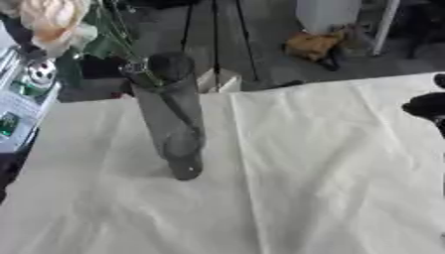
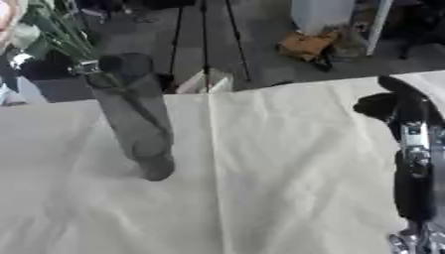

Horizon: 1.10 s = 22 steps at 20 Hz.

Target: Arrange flowers into the vase.

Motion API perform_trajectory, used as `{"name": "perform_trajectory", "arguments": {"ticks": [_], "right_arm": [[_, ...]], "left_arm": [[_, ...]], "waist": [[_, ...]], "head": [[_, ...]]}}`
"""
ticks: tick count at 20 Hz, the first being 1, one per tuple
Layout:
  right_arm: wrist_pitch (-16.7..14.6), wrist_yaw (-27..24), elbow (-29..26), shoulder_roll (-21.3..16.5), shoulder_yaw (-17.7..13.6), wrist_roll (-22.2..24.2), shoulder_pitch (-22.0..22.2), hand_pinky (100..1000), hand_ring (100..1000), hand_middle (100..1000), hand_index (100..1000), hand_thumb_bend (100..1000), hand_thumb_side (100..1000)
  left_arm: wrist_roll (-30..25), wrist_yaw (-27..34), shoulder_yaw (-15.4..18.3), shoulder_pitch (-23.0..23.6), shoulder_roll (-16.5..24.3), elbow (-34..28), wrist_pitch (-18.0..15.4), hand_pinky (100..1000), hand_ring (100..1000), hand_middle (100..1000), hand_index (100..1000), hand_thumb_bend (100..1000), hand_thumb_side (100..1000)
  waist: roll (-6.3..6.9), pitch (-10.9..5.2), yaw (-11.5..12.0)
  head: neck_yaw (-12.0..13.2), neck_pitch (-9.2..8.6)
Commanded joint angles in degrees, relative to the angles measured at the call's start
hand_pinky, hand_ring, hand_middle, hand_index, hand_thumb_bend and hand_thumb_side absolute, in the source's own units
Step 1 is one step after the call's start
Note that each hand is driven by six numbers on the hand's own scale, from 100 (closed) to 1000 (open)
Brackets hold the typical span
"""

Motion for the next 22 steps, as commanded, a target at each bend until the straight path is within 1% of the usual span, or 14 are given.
{"name": "perform_trajectory", "arguments": {"ticks": [1,12,22], "right_arm": [[-0.1,-0.2,-1.0,-0.6,-0.4,0.0,-0.5,728,646,592,834,100,1000],[-0.1,-0.1,-1.0,-0.7,-0.8,-0.3,-0.4,727,647,592,834,100,1000],[-0.1,-0.2,-1.0,-0.6,-0.9,-0.4,-0.3,727,647,591,834,100,1000]], "left_arm": [[-0.7,0.5,1.5,-0.5,2.6,-1.6,-0.2,853,904,924,1000,1000,1000],[-3.1,2.0,1.8,1.4,4.6,-3.4,-1.1,854,903,925,1000,1000,1000],[-5.6,1.2,2.1,2.5,6.0,-4.8,-1.7,859,906,925,1000,1000,1000]], "waist": [[0.28,-1.03,0.2],[0.12,-1.34,0.3],[0.04,-1.48,0.6]], "head": [[-0.2,0.00],[-0.5,0.02],[-0.6,-0.01]]}}
